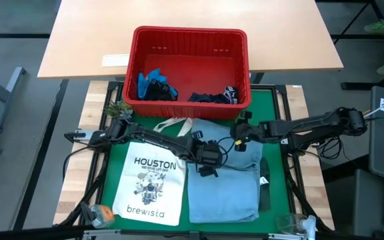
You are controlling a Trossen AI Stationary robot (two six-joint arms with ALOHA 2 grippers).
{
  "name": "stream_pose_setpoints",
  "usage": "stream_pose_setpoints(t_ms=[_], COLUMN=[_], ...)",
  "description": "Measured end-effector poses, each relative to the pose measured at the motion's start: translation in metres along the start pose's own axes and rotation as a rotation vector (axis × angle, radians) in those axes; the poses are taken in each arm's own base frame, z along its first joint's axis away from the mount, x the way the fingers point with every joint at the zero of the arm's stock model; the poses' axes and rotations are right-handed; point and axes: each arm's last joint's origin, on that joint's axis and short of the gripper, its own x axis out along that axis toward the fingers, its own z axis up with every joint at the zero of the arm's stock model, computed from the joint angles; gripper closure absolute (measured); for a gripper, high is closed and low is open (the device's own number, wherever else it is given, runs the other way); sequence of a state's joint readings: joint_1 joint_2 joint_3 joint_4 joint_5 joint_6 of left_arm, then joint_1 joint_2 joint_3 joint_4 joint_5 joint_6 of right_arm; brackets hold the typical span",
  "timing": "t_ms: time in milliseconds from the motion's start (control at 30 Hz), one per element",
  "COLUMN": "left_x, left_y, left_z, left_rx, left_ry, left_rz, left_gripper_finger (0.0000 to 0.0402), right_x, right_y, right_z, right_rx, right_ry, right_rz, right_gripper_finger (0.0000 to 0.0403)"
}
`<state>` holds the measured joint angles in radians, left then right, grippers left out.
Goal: Fold Laundry from Bin
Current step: Fold the light blue jeans
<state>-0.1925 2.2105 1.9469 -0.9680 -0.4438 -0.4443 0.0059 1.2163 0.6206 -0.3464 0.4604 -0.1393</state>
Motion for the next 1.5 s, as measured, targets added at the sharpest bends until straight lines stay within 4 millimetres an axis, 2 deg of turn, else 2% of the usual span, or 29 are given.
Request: stream_pose_setpoints(t_ms=[133,400,533,667,800,1000,1100,1200,1300,1500], left_x=[0.01,0.049,0.055,0.052,0.037,-0.005,-0.027,-0.048,-0.061,-0.072], left_y=[-0.014,-0.03,-0.027,-0.025,-0.022,-0.015,-0.013,-0.014,-0.021,-0.04], left_z=[-0.007,-0.032,-0.035,-0.034,-0.026,-0.013,-0.012,-0.013,-0.018,-0.029], left_rx=[0.019,0.031,0.025,0.028,0.029,0.023,0.025,0.033,0.054,0.1], left_ry=[-0.003,0.001,0.021,0.021,0.022,-0.019,-0.038,-0.053,-0.058,-0.069], left_rz=[-0.01,-0.023,-0.047,-0.053,-0.063,-0.104,-0.14,-0.192,-0.23,-0.266], left_gripper_finger=[0.0324,0.0324,0.0324,0.0324,0.0324,0.0324,0.0324,0.0324,0.0324,0.0324], right_x=[0.008,0.018,0.019,0.015,0.004,-0.024,-0.038,-0.054,-0.071,-0.102], right_y=[0.006,0.017,0.018,0.015,0.007,-0.009,-0.008,0.0,0.015,0.053], right_z=[-0.019,-0.054,-0.057,-0.05,-0.032,0.0,0.017,0.033,0.044,0.046], right_rx=[-0.009,0.036,0.034,0.0,-0.075,-0.116,-0.136,-0.175,-0.222,-0.301], right_ry=[0.052,0.149,0.155,0.168,0.209,0.253,0.199,0.116,0.031,-0.062], right_rz=[0.007,0.012,0.014,0.024,0.035,0.124,0.201,0.294,0.394,0.551], right_gripper_finger=[0.0242,0.0242,0.0242,0.0242,0.0242,0.0242,0.0242,0.0242,0.0242,0.0242])
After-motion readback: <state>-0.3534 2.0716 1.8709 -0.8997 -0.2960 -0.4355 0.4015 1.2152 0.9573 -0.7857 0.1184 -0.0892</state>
